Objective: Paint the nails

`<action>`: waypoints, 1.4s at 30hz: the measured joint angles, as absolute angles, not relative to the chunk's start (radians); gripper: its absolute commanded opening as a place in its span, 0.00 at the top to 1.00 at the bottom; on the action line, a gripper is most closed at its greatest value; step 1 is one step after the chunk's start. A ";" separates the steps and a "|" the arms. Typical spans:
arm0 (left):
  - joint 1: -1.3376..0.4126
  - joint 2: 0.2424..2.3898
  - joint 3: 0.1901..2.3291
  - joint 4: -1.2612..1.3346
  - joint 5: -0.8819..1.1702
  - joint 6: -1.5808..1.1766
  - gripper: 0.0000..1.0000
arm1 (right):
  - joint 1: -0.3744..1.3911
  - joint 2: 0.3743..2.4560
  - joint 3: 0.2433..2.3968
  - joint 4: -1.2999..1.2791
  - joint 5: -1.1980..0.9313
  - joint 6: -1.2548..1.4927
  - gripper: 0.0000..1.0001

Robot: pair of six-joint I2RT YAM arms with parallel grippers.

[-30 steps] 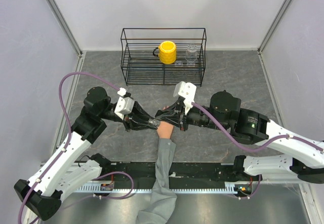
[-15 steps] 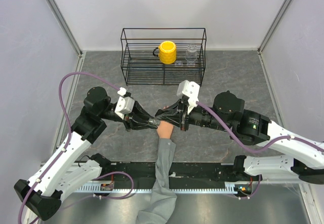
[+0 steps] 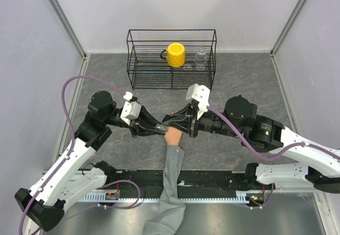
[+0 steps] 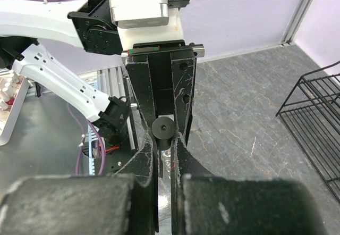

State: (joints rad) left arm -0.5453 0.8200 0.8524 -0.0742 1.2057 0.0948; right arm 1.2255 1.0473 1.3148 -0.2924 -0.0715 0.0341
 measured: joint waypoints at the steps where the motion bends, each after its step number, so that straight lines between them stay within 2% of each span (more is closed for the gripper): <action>1: -0.545 0.820 0.852 -0.074 1.206 0.095 0.98 | 1.225 1.048 1.315 -0.292 -0.071 0.034 1.00; 12: -0.546 0.812 0.852 -0.075 1.158 0.095 0.98 | 1.225 1.048 1.293 -0.252 -0.007 0.086 1.00; 22: -0.545 0.792 0.850 -0.072 1.011 0.095 0.98 | 1.225 1.007 1.268 -0.188 0.099 0.195 1.00; 28: -0.545 0.781 0.809 -0.017 0.865 0.093 0.98 | 1.216 0.996 1.264 -0.181 0.241 0.257 1.00; 35: -0.545 0.745 0.776 0.055 0.651 0.060 0.98 | 0.963 1.001 1.192 -0.179 0.256 0.379 1.00; 42: -0.545 0.774 0.762 0.140 0.539 0.008 0.98 | 0.677 1.063 1.010 -0.084 0.065 0.459 1.00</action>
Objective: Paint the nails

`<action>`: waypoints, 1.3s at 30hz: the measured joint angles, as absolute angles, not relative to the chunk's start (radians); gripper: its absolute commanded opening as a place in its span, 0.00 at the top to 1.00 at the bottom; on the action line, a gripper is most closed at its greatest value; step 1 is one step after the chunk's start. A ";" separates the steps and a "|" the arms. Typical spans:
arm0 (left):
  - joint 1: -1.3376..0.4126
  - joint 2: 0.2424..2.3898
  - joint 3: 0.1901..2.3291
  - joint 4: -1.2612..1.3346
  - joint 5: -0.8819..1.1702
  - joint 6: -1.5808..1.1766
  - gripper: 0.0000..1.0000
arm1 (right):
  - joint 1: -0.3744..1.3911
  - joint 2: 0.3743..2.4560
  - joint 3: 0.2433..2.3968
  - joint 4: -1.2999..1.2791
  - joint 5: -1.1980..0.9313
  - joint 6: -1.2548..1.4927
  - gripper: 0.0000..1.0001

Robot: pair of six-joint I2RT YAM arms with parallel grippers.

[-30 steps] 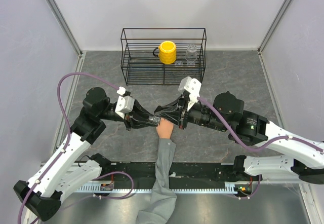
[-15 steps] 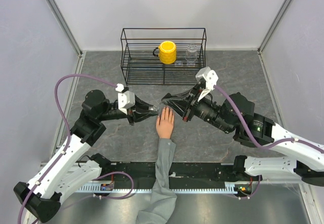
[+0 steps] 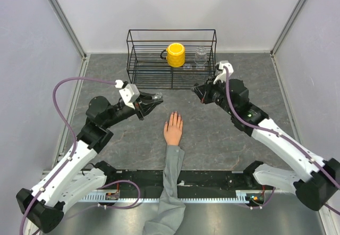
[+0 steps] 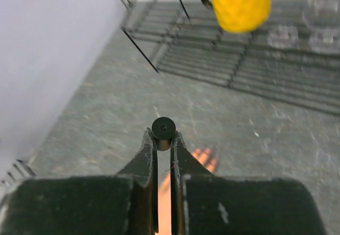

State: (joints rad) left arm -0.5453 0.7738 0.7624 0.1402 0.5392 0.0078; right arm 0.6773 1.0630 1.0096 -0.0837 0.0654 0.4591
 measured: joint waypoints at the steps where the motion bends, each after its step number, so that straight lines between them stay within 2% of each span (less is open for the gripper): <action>1: -0.546 0.790 0.763 0.153 0.531 0.007 0.98 | 0.641 1.079 0.969 -0.065 0.033 0.461 1.00; 5: -0.546 0.892 0.781 0.187 0.520 0.006 0.98 | 0.562 1.158 0.849 -0.006 -0.065 0.456 1.00; 10: -0.545 0.991 0.795 0.217 0.506 0.006 0.98 | 0.553 1.225 0.772 0.094 -0.164 0.440 1.00; 15: -0.545 1.028 0.813 0.228 0.499 0.016 0.98 | 0.554 1.337 0.765 0.202 -0.225 0.437 1.00; 23: -0.482 1.088 0.824 0.285 0.533 0.023 0.98 | 0.554 1.493 0.765 0.240 -0.268 0.400 1.00; 30: -0.381 1.129 0.824 0.379 0.592 -0.037 0.98 | 0.554 1.514 0.762 0.263 -0.289 0.384 1.00; 39: -0.376 1.131 0.823 0.398 0.613 -0.042 0.98 | 0.554 1.514 0.736 0.254 -0.287 0.366 1.00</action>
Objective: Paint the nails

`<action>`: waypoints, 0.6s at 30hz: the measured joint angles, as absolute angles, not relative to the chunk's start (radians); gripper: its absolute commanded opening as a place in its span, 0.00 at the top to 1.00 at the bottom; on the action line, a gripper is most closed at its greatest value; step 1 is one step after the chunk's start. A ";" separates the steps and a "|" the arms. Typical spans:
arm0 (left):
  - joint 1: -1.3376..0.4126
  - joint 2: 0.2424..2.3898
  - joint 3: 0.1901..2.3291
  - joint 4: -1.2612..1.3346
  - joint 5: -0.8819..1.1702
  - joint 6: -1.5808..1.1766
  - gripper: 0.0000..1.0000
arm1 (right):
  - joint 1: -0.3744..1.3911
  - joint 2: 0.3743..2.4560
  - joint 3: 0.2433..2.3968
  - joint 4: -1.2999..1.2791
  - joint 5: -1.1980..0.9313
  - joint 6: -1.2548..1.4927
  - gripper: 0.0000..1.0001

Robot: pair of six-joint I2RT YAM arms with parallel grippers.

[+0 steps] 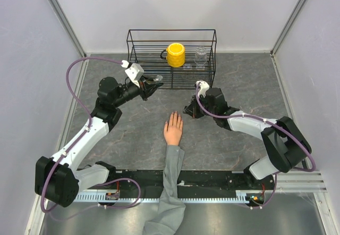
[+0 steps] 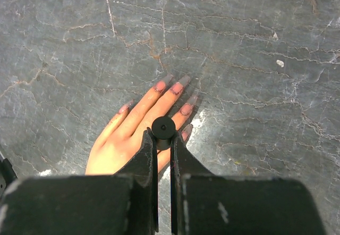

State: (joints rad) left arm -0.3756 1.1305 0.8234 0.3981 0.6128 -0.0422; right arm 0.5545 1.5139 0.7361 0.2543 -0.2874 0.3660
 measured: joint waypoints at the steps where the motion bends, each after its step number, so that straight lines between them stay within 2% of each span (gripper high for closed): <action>1: -0.376 1.131 0.823 0.398 0.613 -0.042 0.98 | 0.554 1.514 0.735 0.254 -0.287 0.365 1.00; 18: -0.376 1.137 0.823 0.398 0.631 -0.043 0.98 | 0.554 1.616 0.731 0.304 -0.287 0.364 1.00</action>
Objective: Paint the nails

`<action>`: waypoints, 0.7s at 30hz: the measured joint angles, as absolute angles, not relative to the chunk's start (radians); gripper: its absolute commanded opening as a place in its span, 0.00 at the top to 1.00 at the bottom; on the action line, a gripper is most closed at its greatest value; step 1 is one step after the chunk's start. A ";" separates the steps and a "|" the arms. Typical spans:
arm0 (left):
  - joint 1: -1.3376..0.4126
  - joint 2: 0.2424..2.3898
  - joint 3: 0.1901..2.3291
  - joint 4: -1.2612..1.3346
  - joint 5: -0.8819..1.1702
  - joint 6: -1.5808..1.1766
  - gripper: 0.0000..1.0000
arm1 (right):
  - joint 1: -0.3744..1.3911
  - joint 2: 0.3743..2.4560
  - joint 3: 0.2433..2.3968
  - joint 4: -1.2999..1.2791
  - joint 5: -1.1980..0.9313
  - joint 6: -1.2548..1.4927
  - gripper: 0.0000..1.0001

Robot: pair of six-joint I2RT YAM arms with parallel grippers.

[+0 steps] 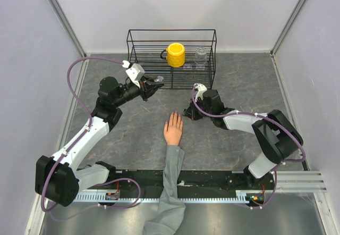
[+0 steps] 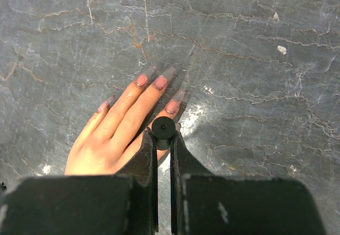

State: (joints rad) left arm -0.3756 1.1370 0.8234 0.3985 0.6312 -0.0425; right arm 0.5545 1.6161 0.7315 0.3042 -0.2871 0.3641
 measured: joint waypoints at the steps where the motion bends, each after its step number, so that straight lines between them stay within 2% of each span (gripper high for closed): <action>1: -0.376 1.137 0.823 0.398 0.631 -0.042 0.98 | 0.554 1.621 0.731 0.306 -0.287 0.364 1.00; 12: -0.376 1.148 0.823 0.400 0.637 -0.059 0.98 | 0.554 1.628 0.731 0.306 -0.287 0.366 1.00; 21: -0.376 1.160 0.824 0.430 0.639 -0.106 0.98 | 0.554 1.553 0.731 0.291 -0.288 0.366 1.00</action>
State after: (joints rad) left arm -0.3756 1.1603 0.8238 0.4297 0.6388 -0.1062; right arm 0.5545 1.5528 0.7315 0.2913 -0.2878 0.3656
